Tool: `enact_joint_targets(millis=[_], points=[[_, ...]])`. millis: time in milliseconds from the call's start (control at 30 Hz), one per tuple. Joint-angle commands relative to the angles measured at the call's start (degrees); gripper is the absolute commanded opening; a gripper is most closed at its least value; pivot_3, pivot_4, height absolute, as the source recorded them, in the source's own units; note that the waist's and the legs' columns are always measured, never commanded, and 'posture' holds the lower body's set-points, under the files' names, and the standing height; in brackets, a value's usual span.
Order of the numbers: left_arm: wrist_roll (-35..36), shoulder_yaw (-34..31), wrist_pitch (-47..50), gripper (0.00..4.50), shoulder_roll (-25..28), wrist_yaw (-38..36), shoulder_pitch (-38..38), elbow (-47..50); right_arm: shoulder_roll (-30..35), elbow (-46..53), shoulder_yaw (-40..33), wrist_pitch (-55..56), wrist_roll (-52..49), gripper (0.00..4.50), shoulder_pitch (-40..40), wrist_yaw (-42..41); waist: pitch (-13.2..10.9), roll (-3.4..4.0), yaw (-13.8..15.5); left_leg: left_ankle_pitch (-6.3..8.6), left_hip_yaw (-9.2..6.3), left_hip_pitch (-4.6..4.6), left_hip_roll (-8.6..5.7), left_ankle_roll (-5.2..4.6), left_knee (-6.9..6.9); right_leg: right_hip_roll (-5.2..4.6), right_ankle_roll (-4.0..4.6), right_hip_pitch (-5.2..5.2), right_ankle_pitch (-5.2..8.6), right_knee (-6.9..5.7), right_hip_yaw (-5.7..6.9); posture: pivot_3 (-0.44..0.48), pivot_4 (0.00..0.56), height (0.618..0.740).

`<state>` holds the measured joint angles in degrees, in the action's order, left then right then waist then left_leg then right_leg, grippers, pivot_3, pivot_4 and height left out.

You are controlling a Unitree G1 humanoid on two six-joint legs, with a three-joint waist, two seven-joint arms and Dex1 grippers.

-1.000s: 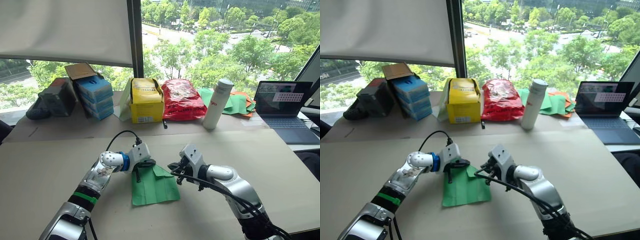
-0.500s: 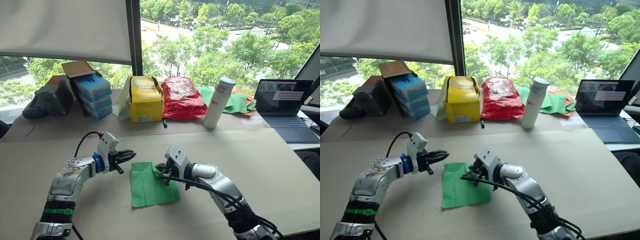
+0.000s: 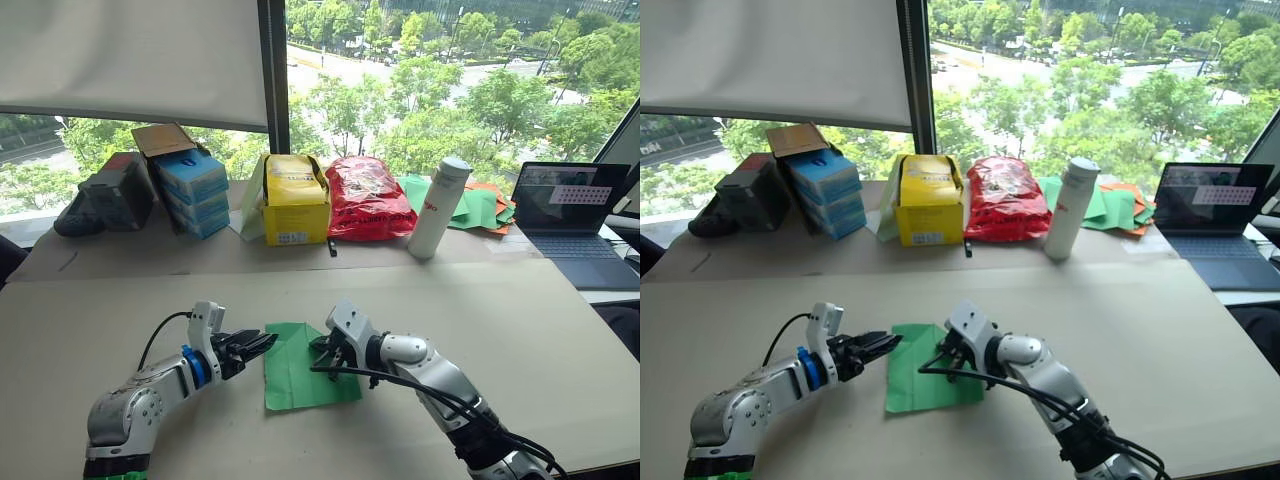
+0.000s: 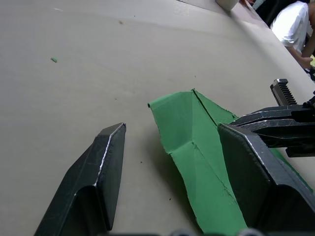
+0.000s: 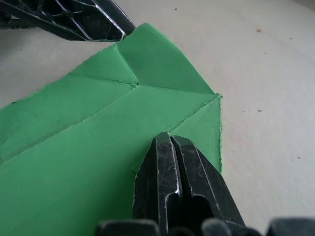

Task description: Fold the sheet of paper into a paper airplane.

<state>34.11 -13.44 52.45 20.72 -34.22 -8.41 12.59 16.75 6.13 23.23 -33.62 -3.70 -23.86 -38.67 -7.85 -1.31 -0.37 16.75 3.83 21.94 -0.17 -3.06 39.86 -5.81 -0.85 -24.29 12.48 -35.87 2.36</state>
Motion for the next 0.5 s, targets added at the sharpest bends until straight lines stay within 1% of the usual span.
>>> enact_joint_targets(millis=[33, 67, 100, 233, 267, 367, 500], points=[[-0.32, 1.75, -1.46, 2.32, -0.07, 0.85, 0.13, 0.30, -0.30, 0.04, -0.30, 0.57, -0.31, 0.00, 0.00, -0.21, 0.00, 0.00, -0.02, 0.00, 0.00, 0.01, 0.00, 0.00, 0.00, -0.03, 0.00, -0.01, 0.00, 0.00, 0.00, 0.000, 0.150, 0.740], [-0.31, 2.26, -1.85, 1.86, 0.20, 0.43, 0.05, 0.52, -0.36, -0.11, -0.31, 0.61, -0.23, 0.00, -0.06, -0.21, 0.00, 0.00, -0.04, 0.00, 0.00, 0.02, -0.01, 0.00, 0.00, -0.05, 0.01, -0.02, 0.00, 0.01, 0.01, 0.000, 0.150, 0.740], [-0.07, 2.48, -1.92, 1.65, 0.20, 0.43, -0.12, 0.67, -0.40, -0.19, -0.32, 0.64, -0.19, 0.00, -0.09, -0.21, 0.00, 0.00, -0.07, 0.01, 0.00, 0.03, -0.01, 0.00, 0.00, -0.06, 0.01, -0.03, 0.00, 0.01, 0.02, 0.000, 0.150, 0.740], [-0.76, 3.79, -3.24, 0.29, 0.57, 0.86, -0.97, 0.35, -0.66, -0.33, -0.54, 0.64, -0.13, 0.00, -0.24, -0.03, 0.00, 0.00, -0.29, 0.01, 0.01, 0.07, -0.02, 0.00, -0.02, -0.11, 0.01, -0.06, 0.00, 0.02, 0.04, 0.000, 0.150, 0.740], [-1.09, 4.16, -3.81, 0.02, 0.74, 0.82, -1.20, 0.32, -0.72, -0.35, -0.57, 0.65, -0.10, 0.00, -0.25, 0.04, 0.00, 0.00, -0.30, 0.01, 0.01, 0.06, -0.02, 0.00, -0.02, -0.12, 0.02, -0.07, 0.00, 0.02, 0.05, 0.000, 0.150, 0.740], [-1.09, 4.60, -5.00, 0.02, 1.26, 0.42, -1.88, 1.18, -0.92, -0.37, -0.68, 0.62, -0.05, 0.00, -0.23, 0.30, 0.00, 0.00, -0.31, 0.00, 0.01, 0.06, -0.02, 0.00, -0.02, -0.13, 0.04, -0.07, 0.01, 0.02, 0.06, 0.000, 0.150, 0.740], [-5.12, 7.85, -11.41, 0.02, 3.90, -1.53, -2.01, 2.87, -1.78, -0.28, -1.67, -0.10, -0.56, 0.00, -0.19, 1.26, 0.00, 0.00, -0.32, 0.01, 0.01, 0.07, -0.02, 0.01, -0.04, -0.15, 0.05, -0.10, 0.01, 0.01, 0.06, 0.000, 0.150, 0.740]])
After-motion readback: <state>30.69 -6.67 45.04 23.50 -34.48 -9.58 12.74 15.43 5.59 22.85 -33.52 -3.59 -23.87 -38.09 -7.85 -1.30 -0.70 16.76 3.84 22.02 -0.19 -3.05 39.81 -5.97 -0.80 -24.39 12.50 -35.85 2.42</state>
